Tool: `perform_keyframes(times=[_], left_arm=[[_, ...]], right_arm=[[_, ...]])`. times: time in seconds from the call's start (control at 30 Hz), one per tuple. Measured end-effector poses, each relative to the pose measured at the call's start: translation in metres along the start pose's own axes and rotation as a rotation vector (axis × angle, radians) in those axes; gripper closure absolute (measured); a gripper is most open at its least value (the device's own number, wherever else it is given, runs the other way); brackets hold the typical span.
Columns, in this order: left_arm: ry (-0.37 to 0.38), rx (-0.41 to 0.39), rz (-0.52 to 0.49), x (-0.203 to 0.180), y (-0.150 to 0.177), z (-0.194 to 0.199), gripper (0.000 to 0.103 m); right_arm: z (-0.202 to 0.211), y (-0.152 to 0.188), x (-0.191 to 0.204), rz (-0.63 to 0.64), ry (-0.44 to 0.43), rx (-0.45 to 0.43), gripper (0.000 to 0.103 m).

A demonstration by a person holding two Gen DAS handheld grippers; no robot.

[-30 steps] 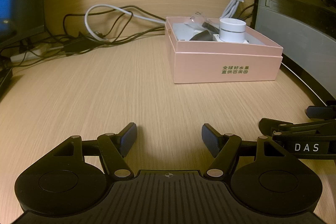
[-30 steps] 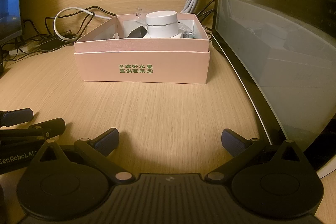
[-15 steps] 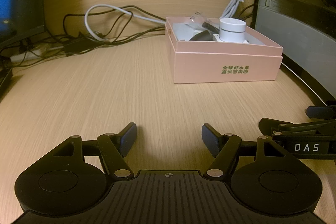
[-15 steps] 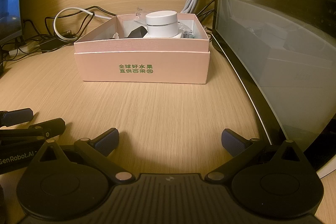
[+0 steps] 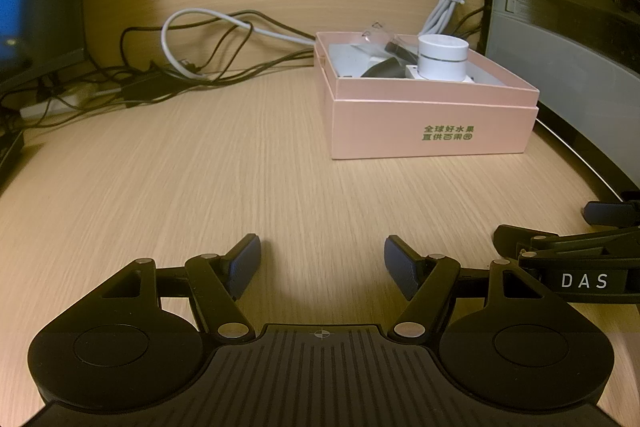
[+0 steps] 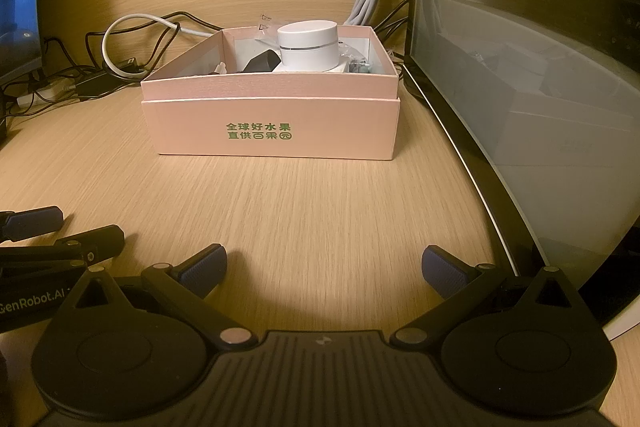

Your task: Organize rigid objects

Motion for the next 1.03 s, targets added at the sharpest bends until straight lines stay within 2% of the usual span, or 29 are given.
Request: perform_keyframes(times=[1.03], left_arm=[[0.007, 0.0, -0.008, -0.0001, -0.0002, 0.0005, 0.03]], right_arm=[[-0.0003, 0.0002, -0.0001, 0.0, 0.0, 0.0, 0.0]])
Point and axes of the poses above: each gripper's, at about its wrist camera, not at the fingertips, and z roughly against the way its jaws point, x to its left, y to its underside, the point moved 8 cm from there along -z, roughly the way its jaws point, and after that the axes turned 8 degrees about y, right-handed, at the moved point
